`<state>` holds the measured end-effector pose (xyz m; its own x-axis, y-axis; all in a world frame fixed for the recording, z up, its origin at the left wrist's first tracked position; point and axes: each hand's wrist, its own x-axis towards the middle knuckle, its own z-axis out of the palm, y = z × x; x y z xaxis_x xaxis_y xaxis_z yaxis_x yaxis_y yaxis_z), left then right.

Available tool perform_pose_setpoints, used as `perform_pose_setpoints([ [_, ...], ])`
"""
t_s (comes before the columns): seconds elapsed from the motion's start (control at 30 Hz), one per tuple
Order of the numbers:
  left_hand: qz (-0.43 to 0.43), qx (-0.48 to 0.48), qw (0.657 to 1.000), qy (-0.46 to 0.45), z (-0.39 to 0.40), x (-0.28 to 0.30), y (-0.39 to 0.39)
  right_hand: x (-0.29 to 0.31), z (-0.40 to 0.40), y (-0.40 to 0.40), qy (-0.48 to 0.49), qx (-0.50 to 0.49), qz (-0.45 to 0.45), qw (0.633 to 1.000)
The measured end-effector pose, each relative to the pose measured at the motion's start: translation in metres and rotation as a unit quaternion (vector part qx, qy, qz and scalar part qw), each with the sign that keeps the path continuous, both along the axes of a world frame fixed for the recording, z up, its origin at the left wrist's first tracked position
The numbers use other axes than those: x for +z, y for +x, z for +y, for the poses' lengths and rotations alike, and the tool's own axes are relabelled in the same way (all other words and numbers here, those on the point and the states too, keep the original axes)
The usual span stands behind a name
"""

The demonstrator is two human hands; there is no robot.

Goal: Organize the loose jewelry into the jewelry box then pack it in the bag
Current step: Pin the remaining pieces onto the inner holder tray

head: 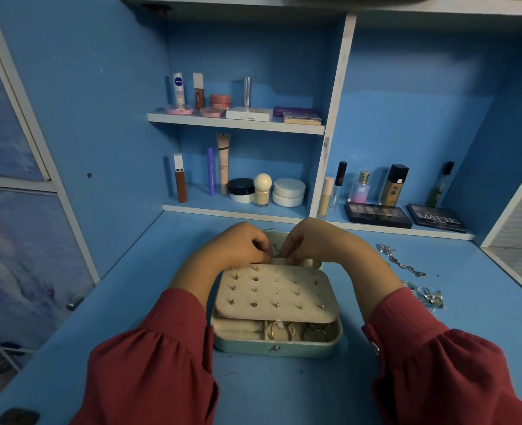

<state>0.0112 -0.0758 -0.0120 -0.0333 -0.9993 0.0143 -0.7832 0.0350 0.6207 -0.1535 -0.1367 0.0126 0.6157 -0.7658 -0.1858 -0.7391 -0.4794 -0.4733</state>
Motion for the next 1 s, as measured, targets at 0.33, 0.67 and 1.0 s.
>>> perform_pose_setpoints([
  [0.33, -0.003, -0.009, 1.000, -0.001, 0.0001, -0.0005, 0.0000, -0.0042, -0.0008, 0.0051, 0.014, 0.007, -0.009, 1.000],
  [0.67, 0.004, -0.011, 1.000, 0.004, -0.0004, 0.0002, -0.0011, -0.0074, 0.0044, 0.0079, 0.021, 0.040, 0.036, 0.998],
  [1.0, -0.001, 0.006, 0.999, 0.049, -0.0019, 0.0010, -0.0042, -0.0052, 0.0022, 0.0089, 0.046, -0.006, -0.004, 0.999],
])
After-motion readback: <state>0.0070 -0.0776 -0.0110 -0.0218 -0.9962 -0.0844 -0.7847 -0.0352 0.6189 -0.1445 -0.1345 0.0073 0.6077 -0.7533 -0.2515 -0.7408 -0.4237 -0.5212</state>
